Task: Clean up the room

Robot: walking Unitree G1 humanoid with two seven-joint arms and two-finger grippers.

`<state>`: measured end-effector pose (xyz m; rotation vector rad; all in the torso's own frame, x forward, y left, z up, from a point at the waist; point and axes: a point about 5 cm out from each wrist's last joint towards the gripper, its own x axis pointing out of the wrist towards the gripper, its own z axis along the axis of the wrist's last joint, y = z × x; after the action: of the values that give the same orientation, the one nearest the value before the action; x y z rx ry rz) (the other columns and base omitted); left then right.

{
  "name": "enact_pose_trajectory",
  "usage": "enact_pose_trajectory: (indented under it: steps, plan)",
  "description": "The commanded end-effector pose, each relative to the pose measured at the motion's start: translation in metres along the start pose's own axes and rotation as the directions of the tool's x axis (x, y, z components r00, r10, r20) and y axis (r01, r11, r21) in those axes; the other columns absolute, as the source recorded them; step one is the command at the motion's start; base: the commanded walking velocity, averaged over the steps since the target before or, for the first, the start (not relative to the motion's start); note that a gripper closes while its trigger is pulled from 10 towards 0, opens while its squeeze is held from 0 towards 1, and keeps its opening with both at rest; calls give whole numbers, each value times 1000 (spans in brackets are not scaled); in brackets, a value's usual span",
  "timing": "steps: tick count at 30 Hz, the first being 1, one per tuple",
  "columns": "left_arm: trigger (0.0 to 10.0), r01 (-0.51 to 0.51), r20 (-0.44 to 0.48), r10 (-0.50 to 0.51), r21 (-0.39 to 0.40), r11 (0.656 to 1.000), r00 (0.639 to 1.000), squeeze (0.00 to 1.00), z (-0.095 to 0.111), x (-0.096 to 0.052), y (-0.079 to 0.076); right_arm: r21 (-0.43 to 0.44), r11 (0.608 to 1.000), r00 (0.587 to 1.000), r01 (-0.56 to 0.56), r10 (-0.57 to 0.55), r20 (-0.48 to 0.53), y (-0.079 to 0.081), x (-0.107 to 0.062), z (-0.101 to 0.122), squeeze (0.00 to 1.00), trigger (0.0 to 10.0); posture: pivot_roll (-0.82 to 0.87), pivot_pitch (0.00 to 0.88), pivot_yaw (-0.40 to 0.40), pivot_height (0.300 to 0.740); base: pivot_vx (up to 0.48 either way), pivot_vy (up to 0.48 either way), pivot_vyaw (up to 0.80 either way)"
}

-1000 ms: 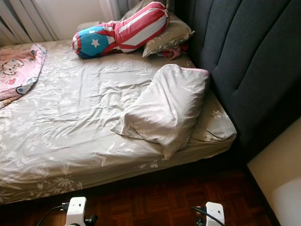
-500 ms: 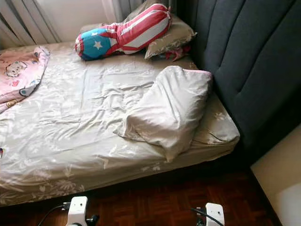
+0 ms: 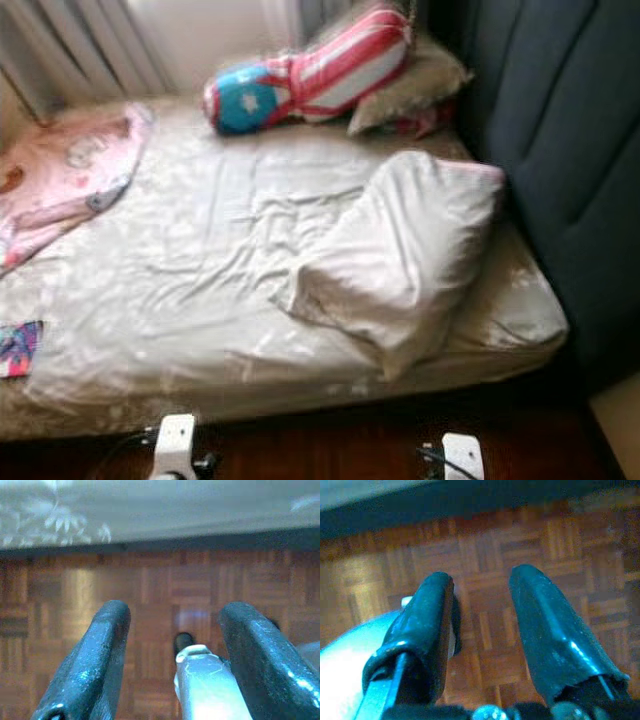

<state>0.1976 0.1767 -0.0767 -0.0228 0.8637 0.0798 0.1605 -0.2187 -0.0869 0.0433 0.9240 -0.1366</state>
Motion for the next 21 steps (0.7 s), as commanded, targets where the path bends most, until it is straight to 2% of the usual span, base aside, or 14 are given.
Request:
enact_pose_trajectory:
  steps: [1, 21]
  plan:
    - [10000, -26, -8, 26, 1, 1000, 1000, 0, -3, -1, 10, 9, 1000, 1000, -12, 13, -10, 6, 0, -4, 0, 10000, -190, 94, 24, 732, 255, 0, 0]
    - [10000, -29, -15, 29, 3, 1000, 999, 0, -5, -2, 12, 17, 1000, 1000, -9, 9, -8, 7, 0, -4, 0, 10000, -190, 94, 25, 732, 249, 0, 0]
